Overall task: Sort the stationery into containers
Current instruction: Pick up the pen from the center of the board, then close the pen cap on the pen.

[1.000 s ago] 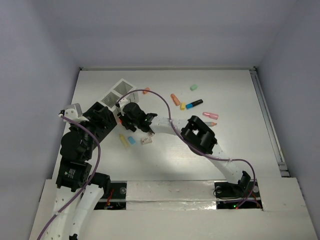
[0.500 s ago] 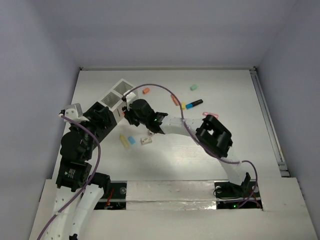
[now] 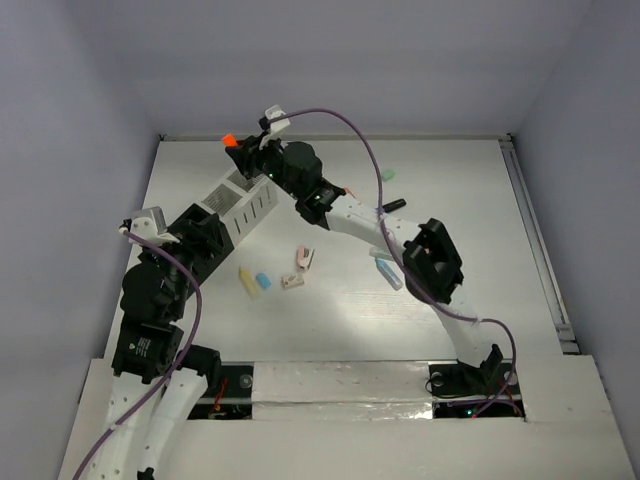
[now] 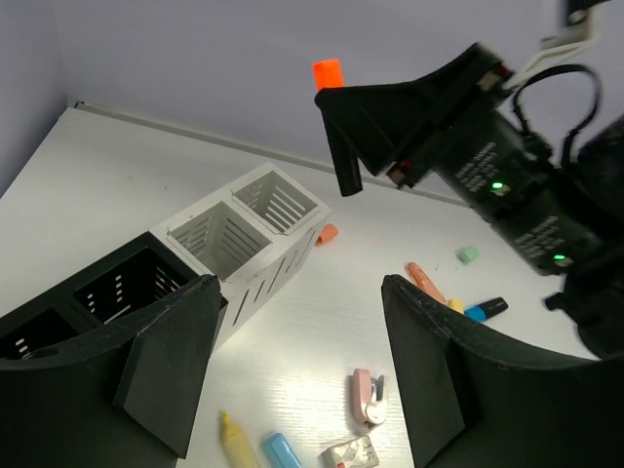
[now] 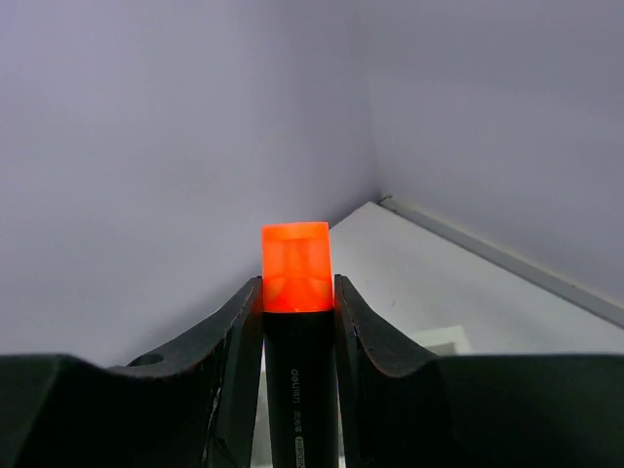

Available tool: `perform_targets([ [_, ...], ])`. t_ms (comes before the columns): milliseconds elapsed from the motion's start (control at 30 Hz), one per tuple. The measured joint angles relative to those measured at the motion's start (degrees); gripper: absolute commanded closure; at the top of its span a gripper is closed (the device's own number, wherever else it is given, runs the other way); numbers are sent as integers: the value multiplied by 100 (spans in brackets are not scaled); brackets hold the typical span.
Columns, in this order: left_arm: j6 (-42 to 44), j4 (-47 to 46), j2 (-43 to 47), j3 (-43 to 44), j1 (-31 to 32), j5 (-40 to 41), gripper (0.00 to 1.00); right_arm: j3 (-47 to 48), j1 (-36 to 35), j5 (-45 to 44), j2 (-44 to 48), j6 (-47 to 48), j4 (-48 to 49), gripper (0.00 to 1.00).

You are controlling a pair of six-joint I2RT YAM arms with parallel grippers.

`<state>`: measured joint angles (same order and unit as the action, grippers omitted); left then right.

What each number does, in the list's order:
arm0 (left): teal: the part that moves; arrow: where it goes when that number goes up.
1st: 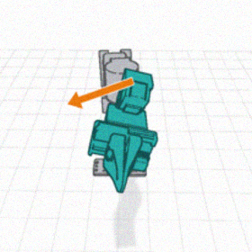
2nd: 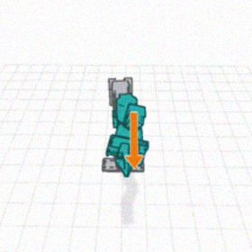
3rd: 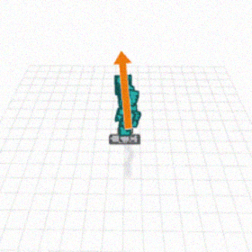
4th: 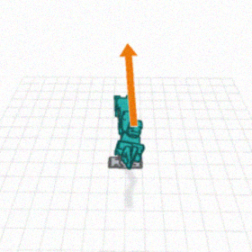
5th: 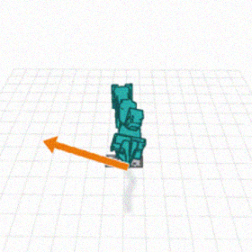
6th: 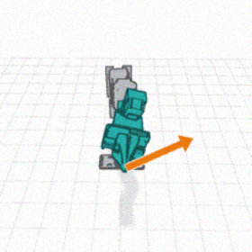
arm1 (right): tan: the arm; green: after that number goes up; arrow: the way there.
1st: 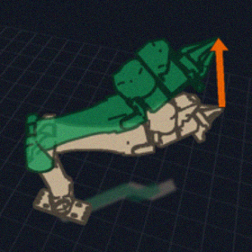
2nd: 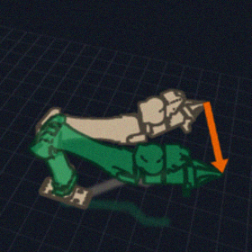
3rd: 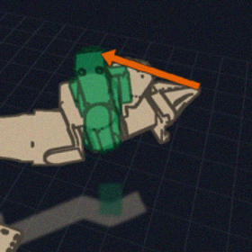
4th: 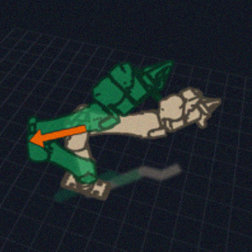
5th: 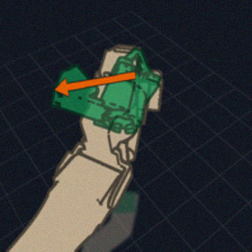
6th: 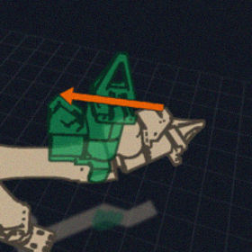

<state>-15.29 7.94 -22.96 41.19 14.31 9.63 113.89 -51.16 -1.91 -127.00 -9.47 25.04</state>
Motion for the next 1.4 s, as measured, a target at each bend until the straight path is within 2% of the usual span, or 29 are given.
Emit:
perform_targets([
  [333,0,0,-11,0,63,0,36,1322,245,44,-1631,-208,254,100],
  [533,2,0,-20,0,63,0,36,1683,275,42,-1982,-363,501,100],
  [733,15,-2,-63,0,63,-13,36,1853,354,46,-2236,-599,634,95],
  [1033,24,-4,-127,0,63,-20,35,2026,483,46,-2479,-743,610,80],
  [1167,24,-7,-129,0,63,-22,35,2033,511,46,-2487,-750,608,66],
  [1400,26,-9,-129,0,63,-44,35,2033,509,92,-2487,-804,605,52],
])
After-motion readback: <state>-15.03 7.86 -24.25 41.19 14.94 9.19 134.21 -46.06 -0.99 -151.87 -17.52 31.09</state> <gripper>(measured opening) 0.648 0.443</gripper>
